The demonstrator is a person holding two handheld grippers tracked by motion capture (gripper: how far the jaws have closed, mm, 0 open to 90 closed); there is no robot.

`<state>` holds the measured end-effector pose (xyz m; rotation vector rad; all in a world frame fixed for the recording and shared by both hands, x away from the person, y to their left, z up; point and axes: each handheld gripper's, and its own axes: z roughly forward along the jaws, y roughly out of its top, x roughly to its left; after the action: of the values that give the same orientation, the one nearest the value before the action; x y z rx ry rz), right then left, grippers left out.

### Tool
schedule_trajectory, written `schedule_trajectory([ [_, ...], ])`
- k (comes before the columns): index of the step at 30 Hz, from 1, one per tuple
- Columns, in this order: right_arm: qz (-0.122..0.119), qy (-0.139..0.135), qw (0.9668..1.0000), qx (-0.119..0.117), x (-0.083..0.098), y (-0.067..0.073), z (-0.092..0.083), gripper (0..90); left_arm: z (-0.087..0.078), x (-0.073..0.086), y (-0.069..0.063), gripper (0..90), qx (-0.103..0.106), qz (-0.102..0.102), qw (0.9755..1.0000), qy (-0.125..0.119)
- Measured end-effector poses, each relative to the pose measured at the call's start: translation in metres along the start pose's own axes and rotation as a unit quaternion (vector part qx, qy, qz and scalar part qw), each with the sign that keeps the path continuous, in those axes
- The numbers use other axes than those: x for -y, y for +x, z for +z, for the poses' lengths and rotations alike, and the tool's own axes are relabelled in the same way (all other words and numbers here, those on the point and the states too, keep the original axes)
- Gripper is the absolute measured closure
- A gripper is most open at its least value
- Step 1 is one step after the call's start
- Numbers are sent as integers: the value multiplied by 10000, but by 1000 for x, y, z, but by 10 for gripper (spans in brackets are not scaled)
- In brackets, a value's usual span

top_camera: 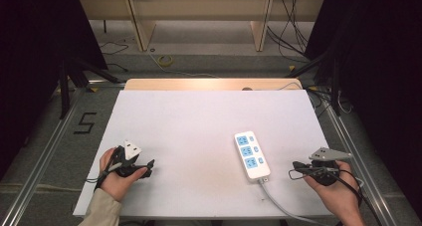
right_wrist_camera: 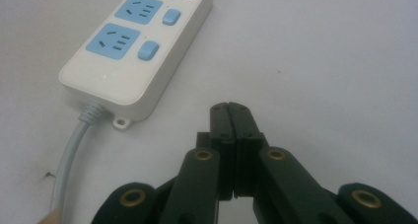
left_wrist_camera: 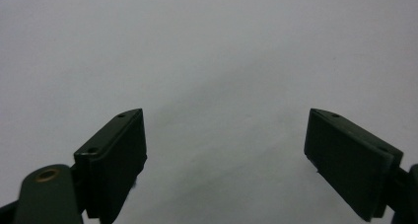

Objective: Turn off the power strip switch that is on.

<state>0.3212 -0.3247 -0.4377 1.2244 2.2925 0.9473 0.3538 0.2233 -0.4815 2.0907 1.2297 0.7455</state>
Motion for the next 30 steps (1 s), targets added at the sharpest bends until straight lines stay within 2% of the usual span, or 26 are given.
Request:
schedule_trajectory([
  [30,73,187,9998,-54,-15,-1,4,900,-1,-2,0,158,-48,-25,10000,-54],
])
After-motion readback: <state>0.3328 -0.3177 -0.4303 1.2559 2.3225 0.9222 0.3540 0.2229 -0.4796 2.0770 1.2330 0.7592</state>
